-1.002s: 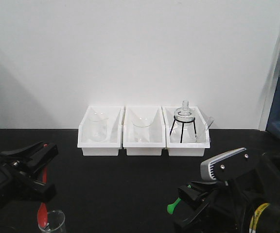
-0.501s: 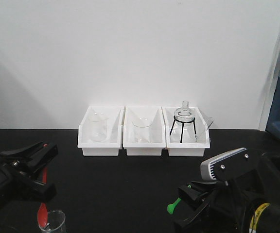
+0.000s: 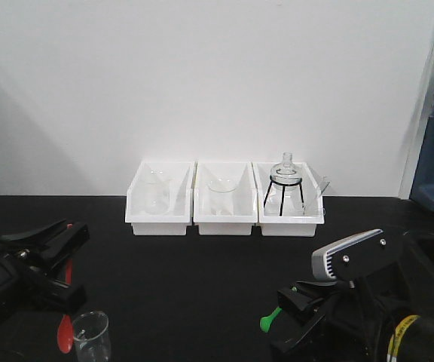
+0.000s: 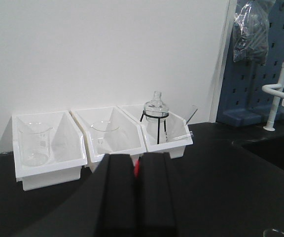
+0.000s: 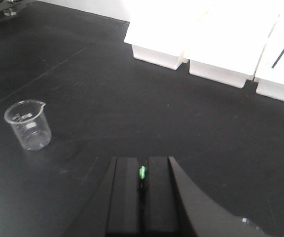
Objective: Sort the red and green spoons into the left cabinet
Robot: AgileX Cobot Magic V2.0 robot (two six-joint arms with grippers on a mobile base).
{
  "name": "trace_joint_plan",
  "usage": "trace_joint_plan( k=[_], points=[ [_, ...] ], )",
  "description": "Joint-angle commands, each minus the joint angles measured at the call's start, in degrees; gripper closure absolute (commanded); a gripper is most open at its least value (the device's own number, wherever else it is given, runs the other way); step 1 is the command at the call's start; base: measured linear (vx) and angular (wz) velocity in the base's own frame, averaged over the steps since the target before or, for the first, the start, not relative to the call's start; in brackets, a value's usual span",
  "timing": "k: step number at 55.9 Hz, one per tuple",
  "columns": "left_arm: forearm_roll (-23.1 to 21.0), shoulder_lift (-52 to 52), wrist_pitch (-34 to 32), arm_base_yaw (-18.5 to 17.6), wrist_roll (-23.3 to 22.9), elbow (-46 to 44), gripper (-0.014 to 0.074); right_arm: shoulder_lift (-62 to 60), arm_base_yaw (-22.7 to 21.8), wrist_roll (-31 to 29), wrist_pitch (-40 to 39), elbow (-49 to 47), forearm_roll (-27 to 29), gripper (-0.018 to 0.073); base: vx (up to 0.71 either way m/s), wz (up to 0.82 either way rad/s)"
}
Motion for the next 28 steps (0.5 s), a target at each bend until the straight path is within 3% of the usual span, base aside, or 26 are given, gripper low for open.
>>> trace_joint_plan(
  k=[1, 28],
  points=[
    [-1.05, -1.66, -4.46, -0.5, -0.46, -1.46, 0.0594, -1.19, 0.03, 0.21, -3.89, -2.11, -0.37, 0.0561, -0.14, 0.02],
    [-1.05, -1.66, -4.46, -0.5, -0.46, -1.46, 0.0594, -1.19, 0.03, 0.21, -3.89, -2.11, -0.37, 0.0561, -0.18, 0.11]
  ],
)
